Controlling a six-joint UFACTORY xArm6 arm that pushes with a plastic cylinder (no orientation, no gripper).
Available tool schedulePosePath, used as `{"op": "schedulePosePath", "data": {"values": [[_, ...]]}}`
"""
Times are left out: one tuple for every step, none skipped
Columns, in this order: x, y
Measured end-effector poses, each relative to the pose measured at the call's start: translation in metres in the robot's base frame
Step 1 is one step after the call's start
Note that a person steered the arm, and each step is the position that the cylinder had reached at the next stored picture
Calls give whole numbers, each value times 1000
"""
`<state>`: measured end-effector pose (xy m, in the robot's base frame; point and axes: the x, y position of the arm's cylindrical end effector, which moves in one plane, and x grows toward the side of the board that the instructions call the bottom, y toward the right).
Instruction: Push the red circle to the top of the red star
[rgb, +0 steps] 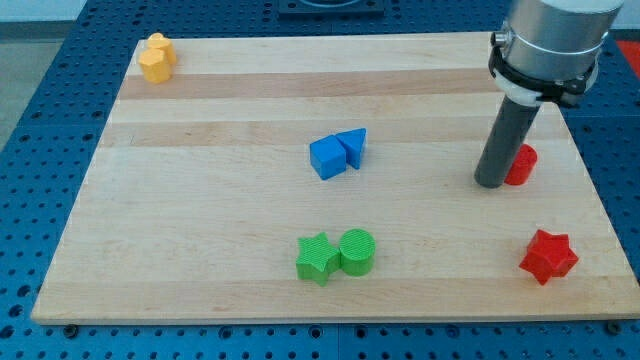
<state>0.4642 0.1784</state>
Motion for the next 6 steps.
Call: {"op": "schedulePosePath", "data": {"values": [[-42,0],[-67,4],[-51,32],[1,36],[33,35],[27,34]]}}
